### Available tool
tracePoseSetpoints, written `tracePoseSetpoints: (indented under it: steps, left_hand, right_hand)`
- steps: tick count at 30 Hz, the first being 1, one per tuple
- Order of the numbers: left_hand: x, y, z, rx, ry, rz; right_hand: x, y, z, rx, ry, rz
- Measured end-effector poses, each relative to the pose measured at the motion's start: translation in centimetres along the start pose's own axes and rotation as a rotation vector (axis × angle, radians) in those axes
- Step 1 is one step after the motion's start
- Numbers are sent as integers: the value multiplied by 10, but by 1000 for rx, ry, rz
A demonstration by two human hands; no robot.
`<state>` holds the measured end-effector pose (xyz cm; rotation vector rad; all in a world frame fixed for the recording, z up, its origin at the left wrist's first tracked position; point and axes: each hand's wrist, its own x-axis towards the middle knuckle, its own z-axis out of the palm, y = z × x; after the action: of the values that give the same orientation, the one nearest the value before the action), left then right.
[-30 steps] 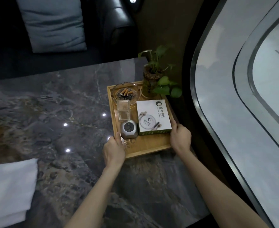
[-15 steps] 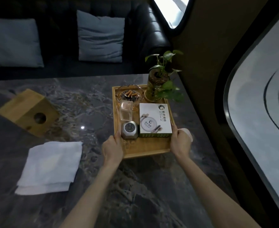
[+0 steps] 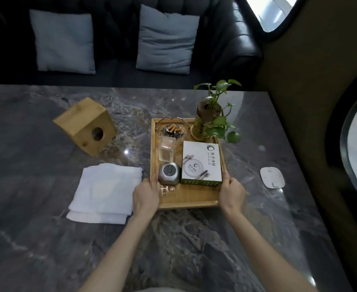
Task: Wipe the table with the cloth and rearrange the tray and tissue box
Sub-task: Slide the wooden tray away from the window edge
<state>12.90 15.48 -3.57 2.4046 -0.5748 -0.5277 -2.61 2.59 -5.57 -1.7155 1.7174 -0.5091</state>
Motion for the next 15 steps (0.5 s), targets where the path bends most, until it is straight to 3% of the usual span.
tracePoseSetpoints:
  steps: [15]
  left_hand:
    - [7,-28,8,21,-51,-49]
  right_hand:
    - [-12,4,19,-64,-38,54]
